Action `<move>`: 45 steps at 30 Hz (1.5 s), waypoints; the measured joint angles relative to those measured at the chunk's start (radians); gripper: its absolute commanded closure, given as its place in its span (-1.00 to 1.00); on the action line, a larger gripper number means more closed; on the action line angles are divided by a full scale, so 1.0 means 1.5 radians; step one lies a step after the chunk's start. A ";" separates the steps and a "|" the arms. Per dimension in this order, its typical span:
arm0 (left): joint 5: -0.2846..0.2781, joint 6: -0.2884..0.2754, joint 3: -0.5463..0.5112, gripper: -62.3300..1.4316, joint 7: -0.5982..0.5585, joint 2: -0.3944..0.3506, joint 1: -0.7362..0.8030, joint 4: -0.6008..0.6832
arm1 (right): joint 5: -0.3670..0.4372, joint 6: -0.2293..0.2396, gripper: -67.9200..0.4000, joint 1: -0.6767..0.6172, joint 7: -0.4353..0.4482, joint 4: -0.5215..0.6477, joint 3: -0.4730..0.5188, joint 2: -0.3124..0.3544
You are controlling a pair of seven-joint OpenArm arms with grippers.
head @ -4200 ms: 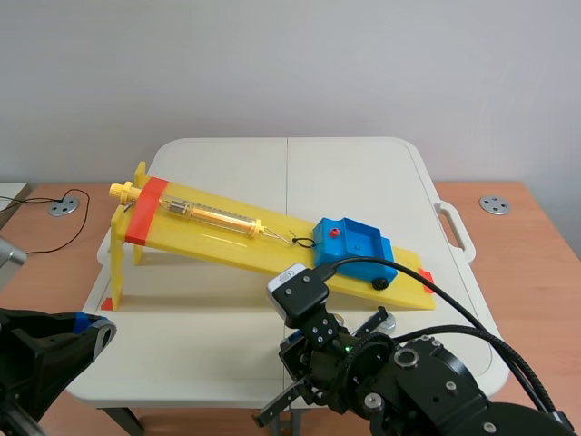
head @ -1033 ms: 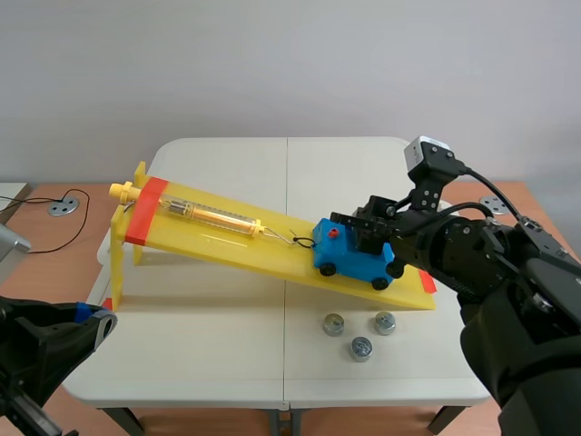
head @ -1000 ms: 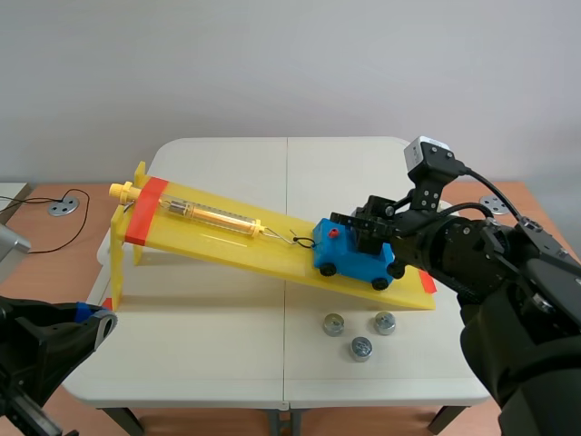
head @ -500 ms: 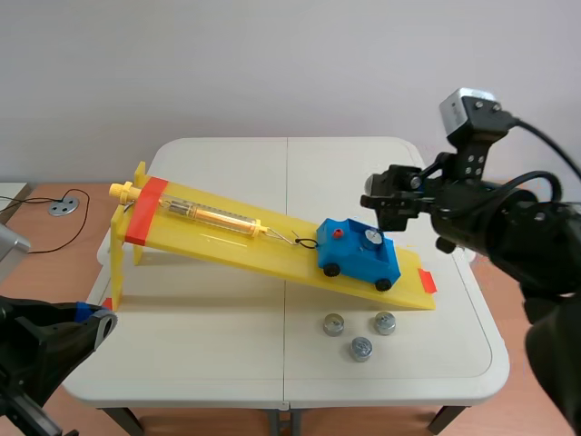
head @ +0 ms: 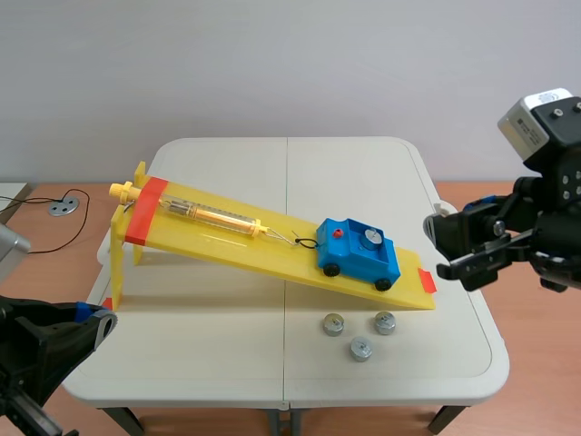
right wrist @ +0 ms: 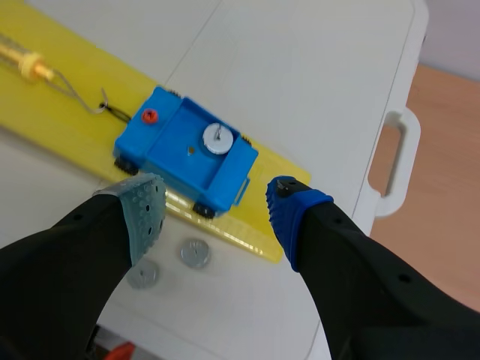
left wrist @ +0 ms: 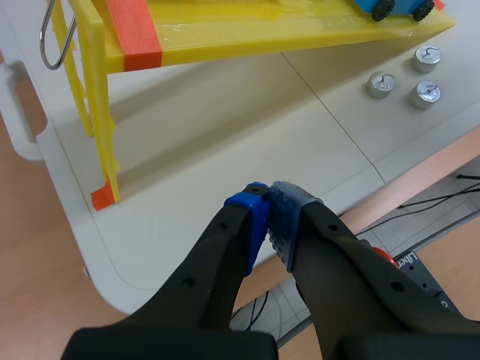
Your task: Place the four metal weights on the blue cart on the ramp.
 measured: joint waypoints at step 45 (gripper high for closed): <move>0.000 0.000 0.000 0.84 0.000 0.000 0.000 0.000 | -0.265 -0.112 0.09 0.091 0.113 -0.323 -0.288 -0.070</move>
